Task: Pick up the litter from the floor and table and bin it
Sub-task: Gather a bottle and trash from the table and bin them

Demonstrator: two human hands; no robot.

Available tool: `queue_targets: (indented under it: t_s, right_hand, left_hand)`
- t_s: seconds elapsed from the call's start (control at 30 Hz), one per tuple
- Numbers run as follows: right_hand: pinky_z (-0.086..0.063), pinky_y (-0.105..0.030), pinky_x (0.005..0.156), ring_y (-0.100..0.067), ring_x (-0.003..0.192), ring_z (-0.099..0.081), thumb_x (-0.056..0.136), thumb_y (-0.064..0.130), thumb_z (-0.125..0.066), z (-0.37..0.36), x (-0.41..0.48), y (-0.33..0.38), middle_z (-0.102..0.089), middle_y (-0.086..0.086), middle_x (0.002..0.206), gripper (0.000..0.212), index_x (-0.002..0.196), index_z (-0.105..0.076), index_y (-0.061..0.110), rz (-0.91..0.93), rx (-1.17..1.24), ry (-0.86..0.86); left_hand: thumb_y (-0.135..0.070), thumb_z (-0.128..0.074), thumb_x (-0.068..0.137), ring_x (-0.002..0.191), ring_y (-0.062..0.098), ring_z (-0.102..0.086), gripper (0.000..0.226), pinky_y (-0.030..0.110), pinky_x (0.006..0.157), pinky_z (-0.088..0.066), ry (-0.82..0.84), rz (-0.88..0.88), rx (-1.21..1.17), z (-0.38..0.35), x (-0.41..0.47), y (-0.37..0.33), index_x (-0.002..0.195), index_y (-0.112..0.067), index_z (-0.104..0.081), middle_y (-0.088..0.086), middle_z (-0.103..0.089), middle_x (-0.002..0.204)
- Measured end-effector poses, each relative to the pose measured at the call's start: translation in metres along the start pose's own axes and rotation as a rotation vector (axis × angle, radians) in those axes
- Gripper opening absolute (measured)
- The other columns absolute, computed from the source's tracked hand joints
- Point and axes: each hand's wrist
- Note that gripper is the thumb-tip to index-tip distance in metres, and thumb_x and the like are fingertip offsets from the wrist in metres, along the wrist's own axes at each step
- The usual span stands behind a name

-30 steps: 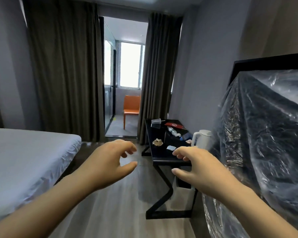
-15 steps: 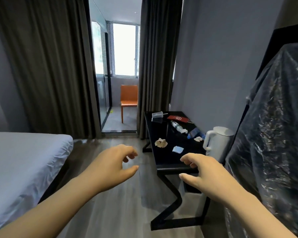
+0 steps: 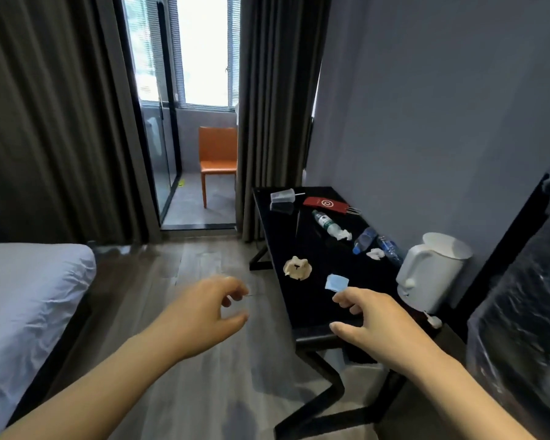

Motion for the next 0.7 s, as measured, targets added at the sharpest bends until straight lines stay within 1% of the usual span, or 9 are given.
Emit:
queue_targets:
  t_s: [0.1,0.2,0.33,0.47,0.63,0.7]
  right_hand:
    - [-0.045,-0.016,0.076,0.002,0.102,-0.054,0.082,0.049,-0.065,-0.02,0.042,0.0,-0.057,0.019,0.117,0.044,0.122,-0.054,0.037,-0.082,0.03,-0.001]
    - [-0.044,-0.016,0.074,0.001,0.102,-0.054,0.081,0.048,-0.066,-0.032,0.083,0.004,-0.057,0.018,0.116,0.043,0.122,-0.055,0.037,-0.176,0.057,0.0]
    - [-0.042,-0.015,0.075,0.002,0.101,-0.054,0.081,0.047,-0.067,-0.05,0.127,0.003,-0.057,0.018,0.113,0.044,0.122,-0.055,0.037,-0.273,0.083,-0.006]
    - [-0.045,-0.018,0.079,0.0,0.101,-0.054,0.08,0.047,-0.068,-0.066,0.165,-0.008,-0.058,0.017,0.113,0.044,0.121,-0.055,0.037,-0.354,0.088,0.021]
    - [-0.045,-0.019,0.081,-0.001,0.099,-0.054,0.079,0.046,-0.069,-0.079,0.215,-0.038,-0.058,0.016,0.112,0.044,0.12,-0.056,0.035,-0.448,0.117,0.008]
    - [-0.046,-0.02,0.082,-0.002,0.1,-0.055,0.079,0.045,-0.068,-0.082,0.234,-0.054,-0.059,0.015,0.114,0.044,0.12,-0.056,0.034,-0.473,0.132,-0.006]
  left_hand:
    - [-0.046,-0.06,0.085,0.091,-0.007,-0.054,0.032,0.008,0.074,-0.045,0.043,-0.04,-0.001,0.003,0.044,0.039,0.115,-0.036,-0.058,-0.022,-0.057,0.106]
    - [-0.045,-0.061,0.085,0.092,-0.004,-0.055,0.03,0.012,0.077,-0.048,0.08,-0.065,-0.008,0.016,0.093,0.074,0.113,-0.034,-0.059,-0.02,-0.058,0.107]
    - [-0.041,-0.062,0.085,0.092,-0.004,-0.055,0.027,0.009,0.074,-0.045,0.119,-0.117,-0.025,0.019,0.148,0.108,0.111,-0.034,-0.059,-0.018,-0.058,0.107]
    - [-0.041,-0.062,0.085,0.092,-0.002,-0.056,0.029,0.021,0.082,-0.051,0.168,-0.143,-0.026,0.007,0.191,0.131,0.113,-0.032,-0.06,-0.017,-0.059,0.108]
    - [-0.04,-0.061,0.085,0.091,-0.001,-0.056,0.028,0.021,0.081,-0.05,0.208,-0.204,-0.019,-0.011,0.256,0.145,0.111,-0.03,-0.061,-0.015,-0.06,0.105]
    - [-0.04,-0.062,0.085,0.092,0.001,-0.057,0.027,0.024,0.082,-0.051,0.208,-0.228,-0.011,-0.019,0.285,0.145,0.11,-0.029,-0.062,-0.014,-0.061,0.104]
Point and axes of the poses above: each hand's wrist, its own x-axis towards the middle knuckle, its own z-axis out of the back of the hand, y = z × x
